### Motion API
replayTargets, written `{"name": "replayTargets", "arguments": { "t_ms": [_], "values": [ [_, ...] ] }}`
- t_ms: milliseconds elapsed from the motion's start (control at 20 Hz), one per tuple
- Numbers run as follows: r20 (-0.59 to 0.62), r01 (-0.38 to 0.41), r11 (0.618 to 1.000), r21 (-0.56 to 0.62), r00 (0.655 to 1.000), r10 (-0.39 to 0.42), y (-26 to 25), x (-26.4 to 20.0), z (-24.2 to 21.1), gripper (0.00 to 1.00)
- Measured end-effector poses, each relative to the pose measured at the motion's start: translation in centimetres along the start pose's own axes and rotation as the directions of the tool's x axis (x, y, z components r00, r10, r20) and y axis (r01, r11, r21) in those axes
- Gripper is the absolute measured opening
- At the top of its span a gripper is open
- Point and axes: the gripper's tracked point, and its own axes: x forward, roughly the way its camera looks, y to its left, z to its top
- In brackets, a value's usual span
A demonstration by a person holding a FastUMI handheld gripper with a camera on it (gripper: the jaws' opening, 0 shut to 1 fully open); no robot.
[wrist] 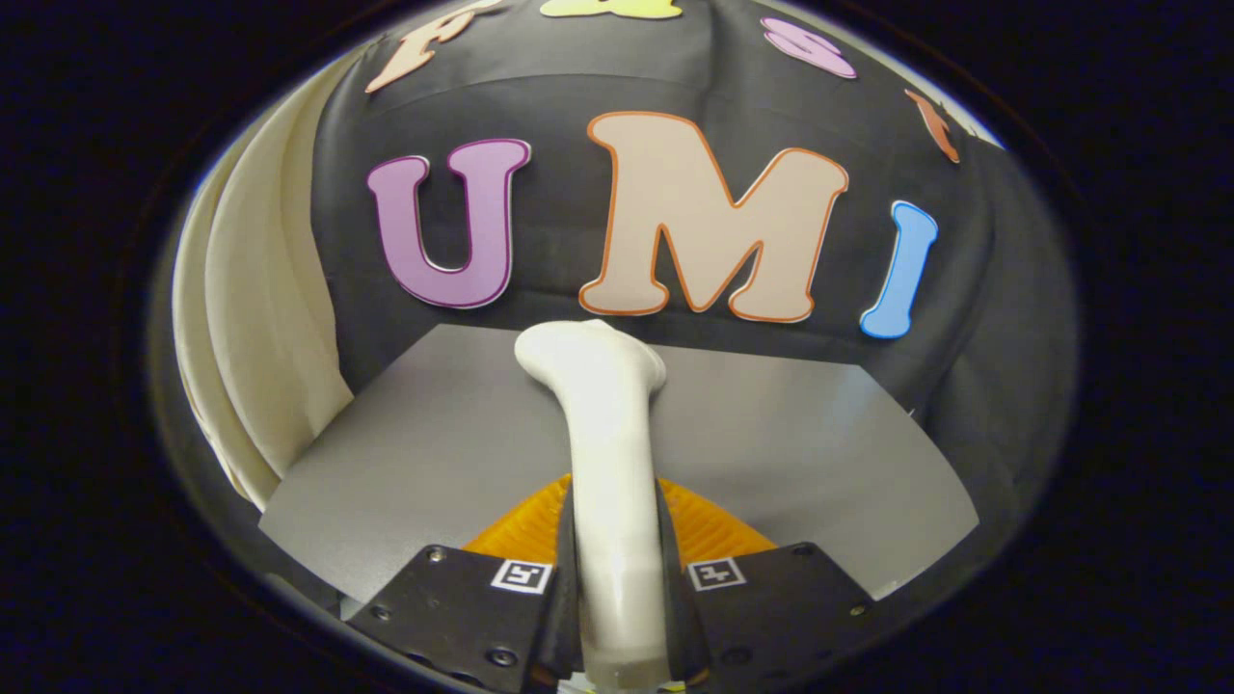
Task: Iron the clothes twice with a garment steamer, once on the left side and once on the right side.
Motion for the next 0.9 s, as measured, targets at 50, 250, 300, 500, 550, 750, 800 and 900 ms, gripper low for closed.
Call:
{"name": "replayTargets", "arguments": {
  "t_ms": [50, 250, 300, 500, 550, 750, 800, 900],
  "values": [
    [0.015, 0.001, 1.000, -0.005, 1.000, -0.001, 0.0, -0.4, 0.2, 0.35],
    [0.053, -0.062, 0.997, 0.056, 0.997, 0.059, 1.1, -3.1, 0.8, 0.32],
    [0.064, -0.072, 0.995, 0.064, 0.996, 0.068, 1.4, -4.0, 0.9, 0.32],
    [0.136, -0.109, 0.992, 0.070, 0.986, 0.099, 2.7, -8.8, 1.9, 0.32],
    [0.153, -0.117, 0.990, 0.075, 0.983, 0.105, 3.0, -10.0, 2.1, 0.32],
    [0.202, -0.145, 0.984, 0.099, 0.972, 0.123, 4.5, -15.5, 2.7, 0.32],
    [0.215, -0.149, 0.984, 0.102, 0.969, 0.124, 5.2, -17.1, 2.9, 0.32],
    [0.249, -0.142, 0.985, 0.099, 0.962, 0.113, 6.6, -20.3, 3.2, 0.32]
  ]
}}
